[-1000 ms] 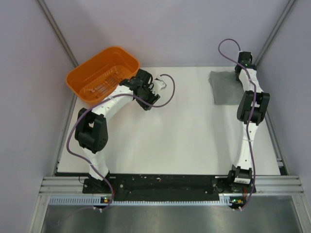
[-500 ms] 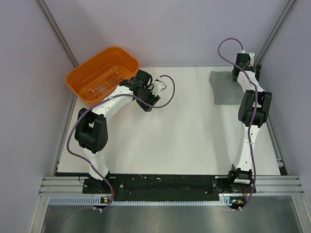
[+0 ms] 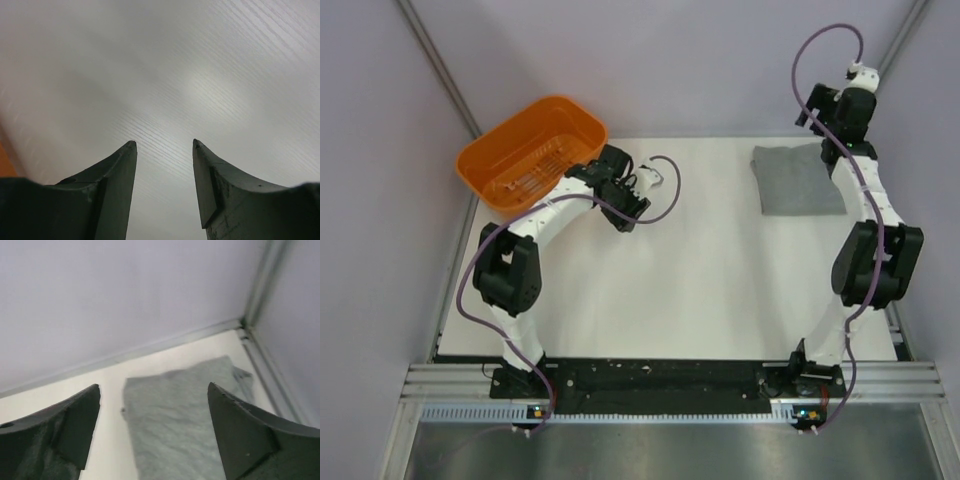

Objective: Fold and stack the t-shirts
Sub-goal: Put the neatly folded tshirt into the corner of the board with the right arm

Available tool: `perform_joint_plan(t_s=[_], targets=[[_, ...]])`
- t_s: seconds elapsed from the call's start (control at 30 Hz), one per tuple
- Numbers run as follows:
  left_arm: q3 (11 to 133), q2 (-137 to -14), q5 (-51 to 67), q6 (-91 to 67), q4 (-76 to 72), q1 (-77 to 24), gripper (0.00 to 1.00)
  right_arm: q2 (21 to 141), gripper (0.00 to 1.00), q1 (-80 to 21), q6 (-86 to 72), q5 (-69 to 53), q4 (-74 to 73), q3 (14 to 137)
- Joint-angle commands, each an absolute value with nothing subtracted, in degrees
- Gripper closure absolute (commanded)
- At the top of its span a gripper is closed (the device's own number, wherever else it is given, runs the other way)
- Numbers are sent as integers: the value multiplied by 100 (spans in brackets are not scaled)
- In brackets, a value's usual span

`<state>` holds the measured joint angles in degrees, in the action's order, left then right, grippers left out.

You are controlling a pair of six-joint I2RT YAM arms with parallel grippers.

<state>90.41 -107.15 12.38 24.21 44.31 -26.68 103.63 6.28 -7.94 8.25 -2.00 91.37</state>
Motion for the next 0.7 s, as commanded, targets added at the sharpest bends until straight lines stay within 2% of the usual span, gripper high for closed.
perform_joint_plan(t_s=[0.0,0.03,0.1,0.2,0.3,0.67], targets=[[8912,-10275,1424,2514,4333,-2654,47,11010,34,1080,-2738,-1431,18,10025],[8903,-10283,1433,2514,4324,-2646,46,11335,61,1142,-3142,-1494,-191,10402],[8877,-10301,1441,2514,4324,-2646,46,11907,100,1256,-3811,-1206,-709,10975],[8877,-10327,1468,2505,4333,-2645,47,12426,100,1336,-4884,-354,-1011,11215],[8877,-10336,1459,2505,4324,-2646,46,12621,100,1336,-5325,376,-1177,11197],[8947,-10433,1407,2566,4386,-2637,47,13095,100,1336,-6028,1564,-1572,11355]])
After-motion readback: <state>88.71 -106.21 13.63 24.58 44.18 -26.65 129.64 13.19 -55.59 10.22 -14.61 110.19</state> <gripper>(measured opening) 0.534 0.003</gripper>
